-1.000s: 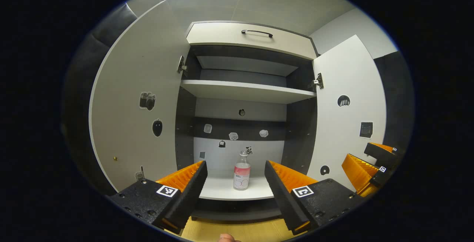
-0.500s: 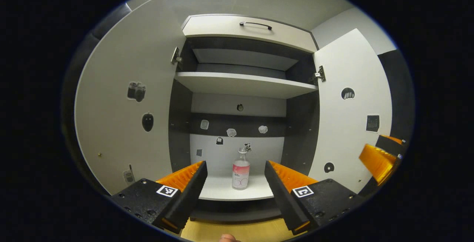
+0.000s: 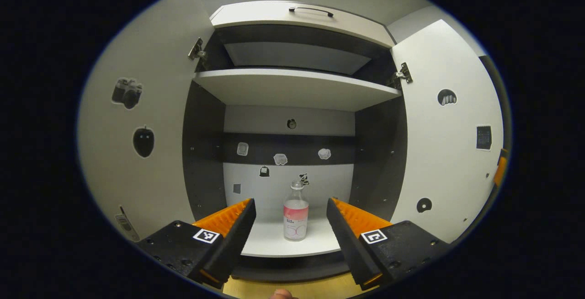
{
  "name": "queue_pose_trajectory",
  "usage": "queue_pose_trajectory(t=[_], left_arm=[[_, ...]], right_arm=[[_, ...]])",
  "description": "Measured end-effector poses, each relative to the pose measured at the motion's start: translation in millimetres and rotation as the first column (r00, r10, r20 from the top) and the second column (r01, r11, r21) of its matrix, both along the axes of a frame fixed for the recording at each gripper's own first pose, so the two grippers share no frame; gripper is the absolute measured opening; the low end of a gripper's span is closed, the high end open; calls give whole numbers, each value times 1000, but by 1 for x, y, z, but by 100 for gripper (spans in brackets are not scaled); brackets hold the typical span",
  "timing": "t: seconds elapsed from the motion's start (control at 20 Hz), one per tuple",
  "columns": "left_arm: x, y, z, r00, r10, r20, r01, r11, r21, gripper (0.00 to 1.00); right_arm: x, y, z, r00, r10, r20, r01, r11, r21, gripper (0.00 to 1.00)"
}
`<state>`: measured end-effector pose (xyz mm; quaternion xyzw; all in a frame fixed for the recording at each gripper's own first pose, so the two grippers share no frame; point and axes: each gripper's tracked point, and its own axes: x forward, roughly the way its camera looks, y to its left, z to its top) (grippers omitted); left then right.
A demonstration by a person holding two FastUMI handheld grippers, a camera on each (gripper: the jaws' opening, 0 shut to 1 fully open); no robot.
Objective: Grasp the bottle in the cabinet with the left hand and place it on the coaster, then close the right door with the right hand and the left door with the left hand.
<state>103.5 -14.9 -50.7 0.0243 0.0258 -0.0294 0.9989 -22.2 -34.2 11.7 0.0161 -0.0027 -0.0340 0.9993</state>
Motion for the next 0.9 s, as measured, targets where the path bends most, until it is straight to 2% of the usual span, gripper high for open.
queue_pose_trajectory(t=[0.35,0.6,0.75,0.9], left_arm=[[79,-11,-67,995,-49,-90,48,999,-19,97],[125,-4,-111,990,-7,-144,7,1000,2,97],[141,-2,-120,986,12,-164,-7,1000,28,97],[155,-7,-108,993,3,-120,3,999,49,96]], right_arm=[[-24,-24,19,996,-80,27,79,996,33,98],[-37,-41,24,987,-158,32,159,987,2,98],[-48,-53,25,979,-202,27,202,979,-16,98],[-54,-63,20,971,-239,15,239,971,-26,97]])
